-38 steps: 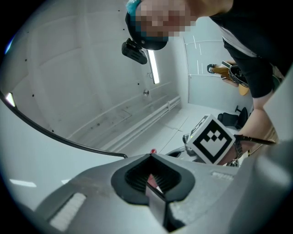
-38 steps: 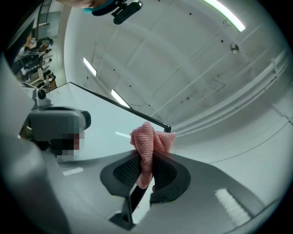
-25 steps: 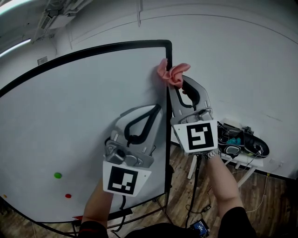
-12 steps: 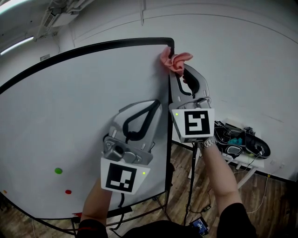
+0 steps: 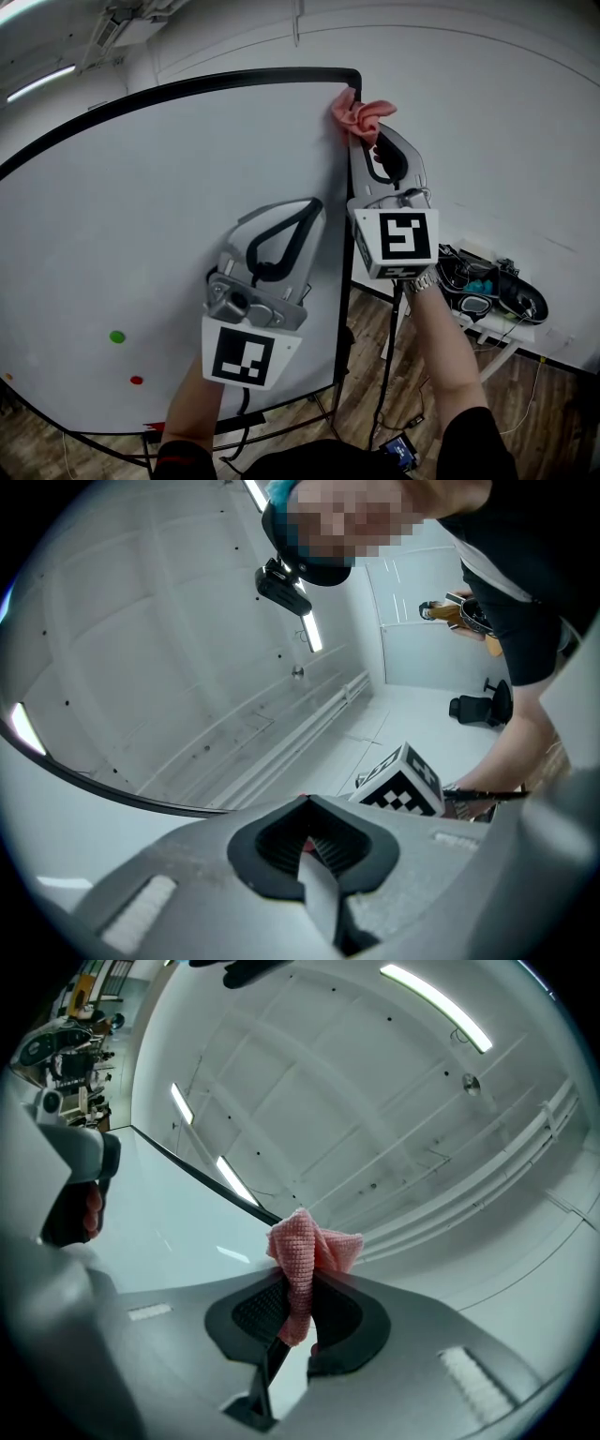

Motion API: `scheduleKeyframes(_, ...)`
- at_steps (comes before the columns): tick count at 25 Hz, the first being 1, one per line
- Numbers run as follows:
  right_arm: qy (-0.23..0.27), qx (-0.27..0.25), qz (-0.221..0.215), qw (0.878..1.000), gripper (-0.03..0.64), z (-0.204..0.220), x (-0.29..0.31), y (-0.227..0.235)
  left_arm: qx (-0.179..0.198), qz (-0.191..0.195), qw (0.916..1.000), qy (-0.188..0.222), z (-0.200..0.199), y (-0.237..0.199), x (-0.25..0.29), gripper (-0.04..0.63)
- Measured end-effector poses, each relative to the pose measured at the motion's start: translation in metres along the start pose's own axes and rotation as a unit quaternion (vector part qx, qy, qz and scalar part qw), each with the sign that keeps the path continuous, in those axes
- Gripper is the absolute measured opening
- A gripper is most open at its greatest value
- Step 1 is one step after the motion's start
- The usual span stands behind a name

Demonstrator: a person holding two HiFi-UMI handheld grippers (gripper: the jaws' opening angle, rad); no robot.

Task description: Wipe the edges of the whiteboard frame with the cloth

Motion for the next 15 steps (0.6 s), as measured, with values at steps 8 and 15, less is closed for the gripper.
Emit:
scheduleKeyframes(8, -0.011, 0.004, -0.004, 1.000, 0.048, 0.0092, 0.0024, 0.0018, 0.002, 0.002, 1.0000, -0.006, 0.0032, 0.0011, 0.0028, 0.002)
scheduleKeyframes(15, -0.015, 0.010, -0.006, 1.000, 0.048, 0.0047, 0.0033, 0.0038, -0.006, 0.003, 0.9999, -0.008, 0.0058, 0.0027, 0.0073, 0.002)
Point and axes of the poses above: the fingertips, and each gripper's own axes: x forward along the fingers, y to its right, z out of its underside, the point moved 9 cm from there along -x, backward along the fingers, and after that the axes turned 4 degrees about -z, right-handed, at the moved point
